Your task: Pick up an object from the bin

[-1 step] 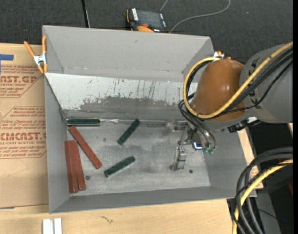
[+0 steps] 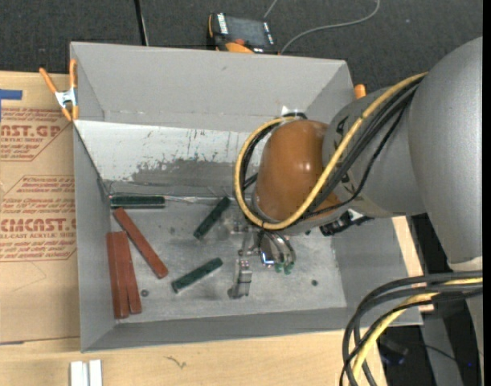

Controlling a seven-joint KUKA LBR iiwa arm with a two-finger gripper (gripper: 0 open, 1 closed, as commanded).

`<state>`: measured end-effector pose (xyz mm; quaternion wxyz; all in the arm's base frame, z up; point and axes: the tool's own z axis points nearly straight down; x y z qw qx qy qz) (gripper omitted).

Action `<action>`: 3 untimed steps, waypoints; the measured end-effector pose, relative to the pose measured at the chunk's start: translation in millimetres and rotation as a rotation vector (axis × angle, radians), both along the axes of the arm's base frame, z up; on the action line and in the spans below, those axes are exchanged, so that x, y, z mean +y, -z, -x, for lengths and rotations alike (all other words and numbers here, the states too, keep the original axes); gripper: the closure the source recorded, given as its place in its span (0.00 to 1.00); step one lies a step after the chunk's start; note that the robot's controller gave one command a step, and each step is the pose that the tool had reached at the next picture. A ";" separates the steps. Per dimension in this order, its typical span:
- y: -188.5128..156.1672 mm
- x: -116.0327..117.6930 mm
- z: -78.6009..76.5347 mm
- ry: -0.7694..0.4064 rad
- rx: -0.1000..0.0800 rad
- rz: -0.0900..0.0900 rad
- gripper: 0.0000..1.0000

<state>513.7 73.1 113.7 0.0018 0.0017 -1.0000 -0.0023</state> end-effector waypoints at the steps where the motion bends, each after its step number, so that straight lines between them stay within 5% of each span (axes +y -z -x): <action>1: 45.9 78.0 6.9 -0.126 -0.001 0.001 0.00; 2: 44.3 74.8 5.4 -0.121 -0.003 0.003 1.00; 3: -99.0 79.2 13.4 -0.102 -0.012 0.001 1.00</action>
Offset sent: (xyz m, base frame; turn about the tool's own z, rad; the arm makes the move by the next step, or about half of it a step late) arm -0.0050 0.0736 -0.0437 -0.1196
